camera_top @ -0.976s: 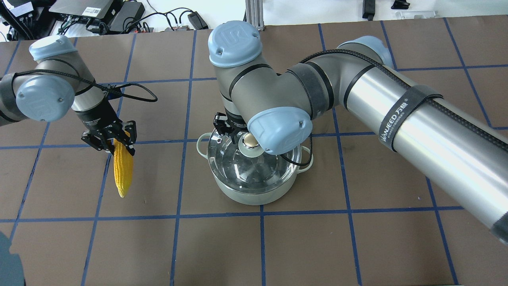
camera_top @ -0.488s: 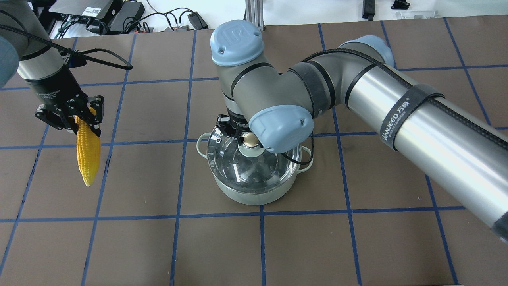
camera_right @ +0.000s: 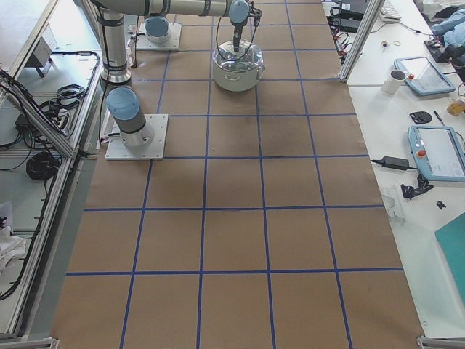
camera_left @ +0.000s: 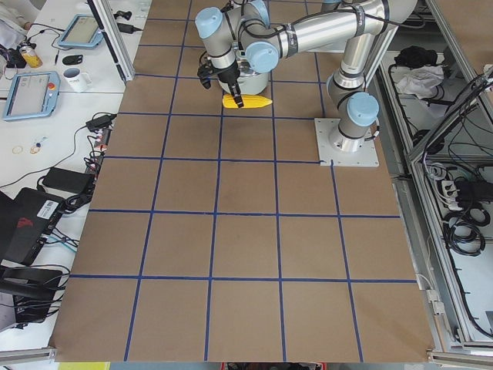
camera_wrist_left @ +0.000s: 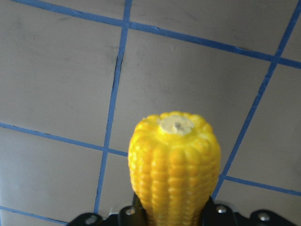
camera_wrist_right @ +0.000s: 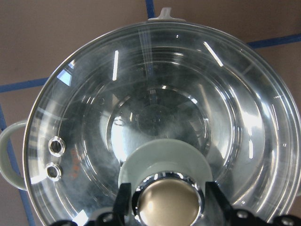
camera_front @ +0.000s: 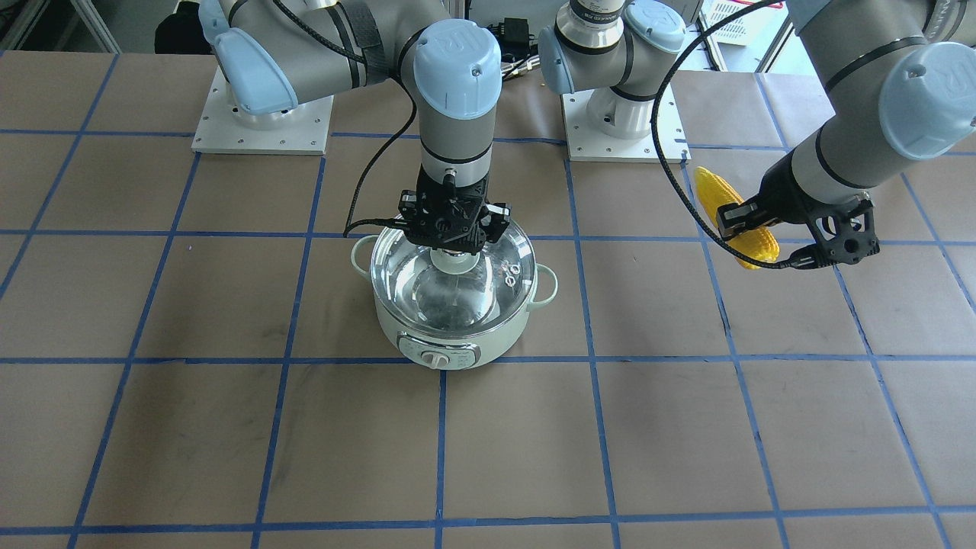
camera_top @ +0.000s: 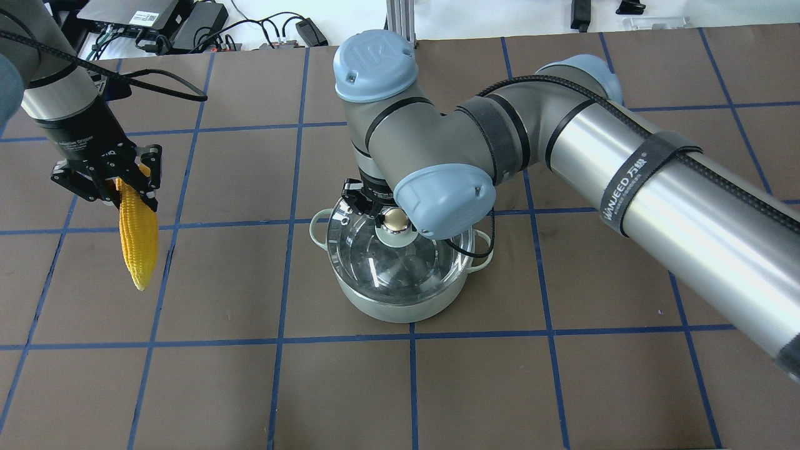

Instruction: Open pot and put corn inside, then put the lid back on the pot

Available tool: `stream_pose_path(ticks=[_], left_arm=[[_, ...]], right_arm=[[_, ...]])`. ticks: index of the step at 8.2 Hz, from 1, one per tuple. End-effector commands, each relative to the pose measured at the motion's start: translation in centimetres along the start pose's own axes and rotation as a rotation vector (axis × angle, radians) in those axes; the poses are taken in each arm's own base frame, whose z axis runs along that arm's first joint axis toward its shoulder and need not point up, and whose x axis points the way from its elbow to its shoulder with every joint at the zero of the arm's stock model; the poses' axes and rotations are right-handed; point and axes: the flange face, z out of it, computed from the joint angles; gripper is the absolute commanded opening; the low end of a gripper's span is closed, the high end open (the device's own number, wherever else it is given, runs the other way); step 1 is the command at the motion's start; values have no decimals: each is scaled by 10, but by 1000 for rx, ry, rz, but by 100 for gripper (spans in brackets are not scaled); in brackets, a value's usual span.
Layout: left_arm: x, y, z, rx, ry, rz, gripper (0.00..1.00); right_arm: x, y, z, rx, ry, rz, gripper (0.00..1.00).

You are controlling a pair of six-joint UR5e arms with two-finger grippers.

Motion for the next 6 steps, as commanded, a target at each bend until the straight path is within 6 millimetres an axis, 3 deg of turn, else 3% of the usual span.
stream_pose_path(ticks=[1,4,6], left_arm=[[34,9,-4,22,-19,58,0],[82,18,-6,71,-39,135,0],[82,24,-14,95,-41,139,0]], right_arm=[[0,0,0,1,-3,0,77],[0,-1,0,2,-2,-5,74],[-1,-1,1,1,-1,-5,67]])
